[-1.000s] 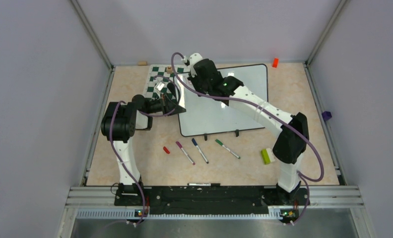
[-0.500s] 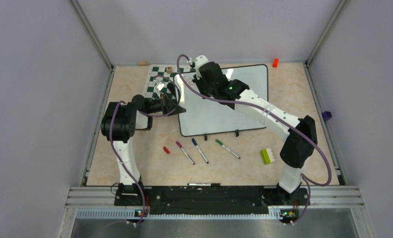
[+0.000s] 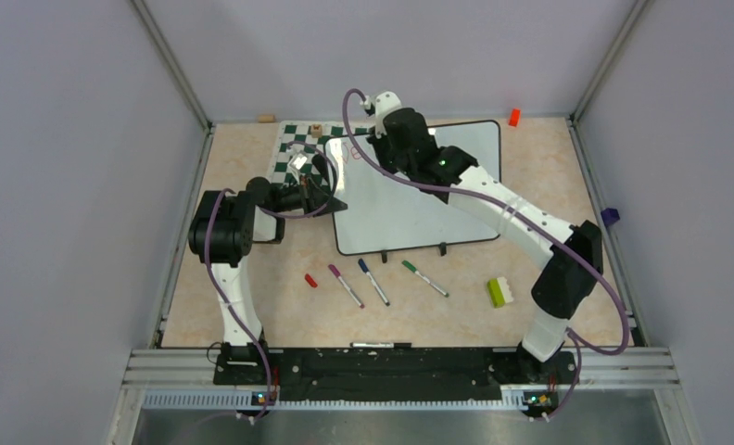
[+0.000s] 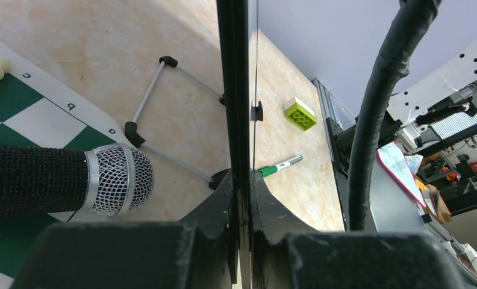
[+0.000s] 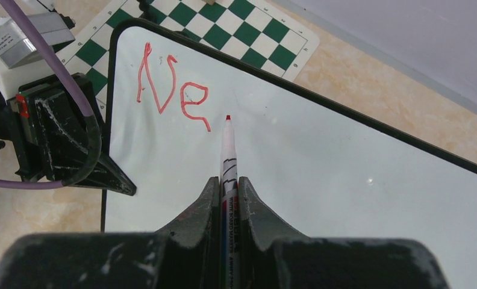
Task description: Write a sentence on the whiteboard
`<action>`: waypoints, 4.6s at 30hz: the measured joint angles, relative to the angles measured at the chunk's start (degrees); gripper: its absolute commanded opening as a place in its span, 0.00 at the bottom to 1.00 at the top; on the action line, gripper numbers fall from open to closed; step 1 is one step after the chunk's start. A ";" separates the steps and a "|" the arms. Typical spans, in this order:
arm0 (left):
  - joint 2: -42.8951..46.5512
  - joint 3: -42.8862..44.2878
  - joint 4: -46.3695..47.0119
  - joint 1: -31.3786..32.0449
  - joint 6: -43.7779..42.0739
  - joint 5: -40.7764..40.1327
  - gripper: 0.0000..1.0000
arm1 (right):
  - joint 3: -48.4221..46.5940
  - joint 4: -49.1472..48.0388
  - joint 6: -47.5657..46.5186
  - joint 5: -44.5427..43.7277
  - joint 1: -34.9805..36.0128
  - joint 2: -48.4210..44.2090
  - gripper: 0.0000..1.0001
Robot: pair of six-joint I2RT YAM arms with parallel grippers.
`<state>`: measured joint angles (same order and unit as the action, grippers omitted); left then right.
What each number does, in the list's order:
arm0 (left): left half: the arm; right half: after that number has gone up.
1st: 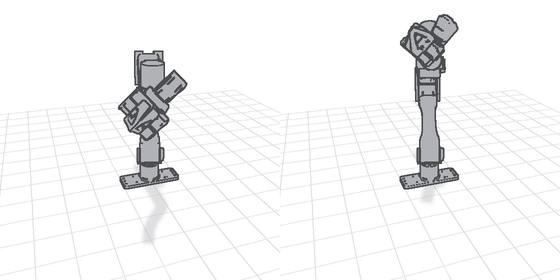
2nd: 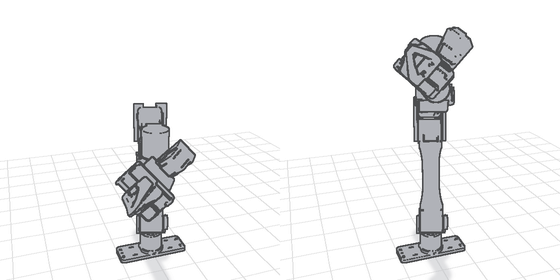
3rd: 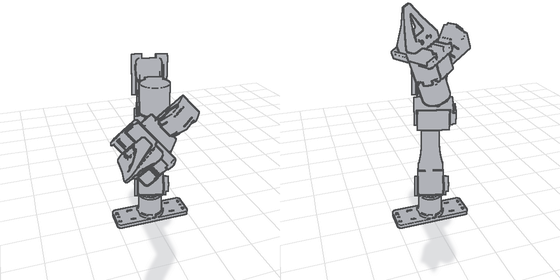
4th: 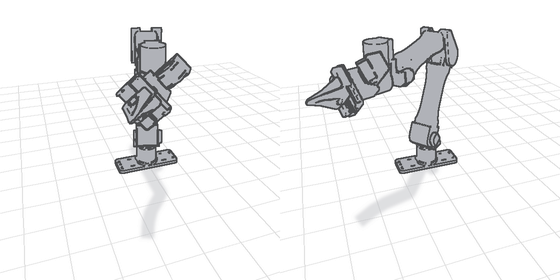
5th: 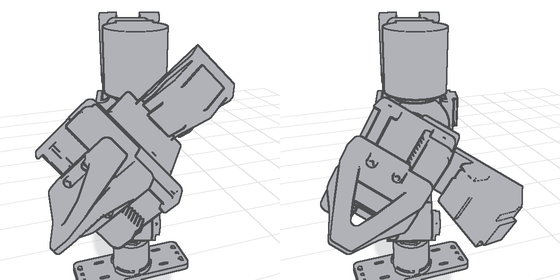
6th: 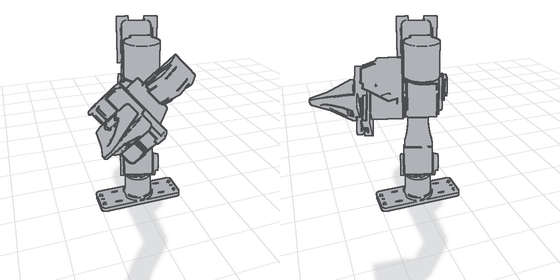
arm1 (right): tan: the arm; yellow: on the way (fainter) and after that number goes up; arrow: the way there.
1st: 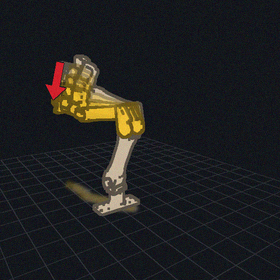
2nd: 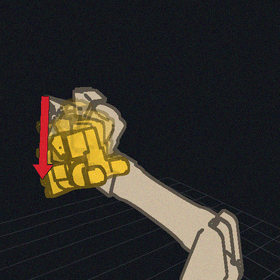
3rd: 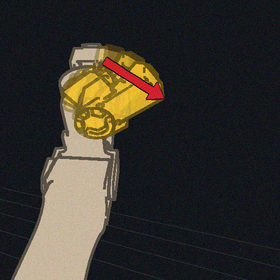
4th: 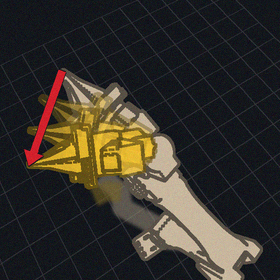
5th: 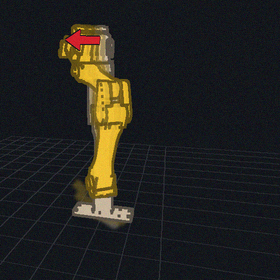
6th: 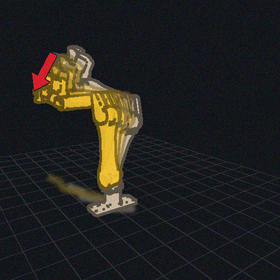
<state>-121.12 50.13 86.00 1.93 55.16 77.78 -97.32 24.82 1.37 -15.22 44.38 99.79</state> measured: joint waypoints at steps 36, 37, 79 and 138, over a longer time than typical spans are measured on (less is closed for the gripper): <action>0.00 -0.11 -0.35 0.00 0.04 -0.22 0.00 | 1.01 0.09 1.81 -0.72 -0.42 1.90 0.00; 0.00 -0.11 -0.35 0.00 0.04 -0.22 0.00 | 1.29 0.15 1.84 -0.76 -0.44 1.79 0.00; 0.00 -0.11 -0.44 0.00 0.07 -0.26 0.00 | -0.92 2.71 2.27 -2.86 -1.11 2.27 0.00; 0.57 -1.51 0.09 -0.26 -2.47 -1.22 0.00 | 14.10 3.41 4.68 -1.31 -2.93 -16.31 0.00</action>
<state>-120.55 48.62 86.08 1.67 52.69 76.55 -83.22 28.23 6.04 -16.53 41.45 83.48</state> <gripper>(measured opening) 0.112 0.093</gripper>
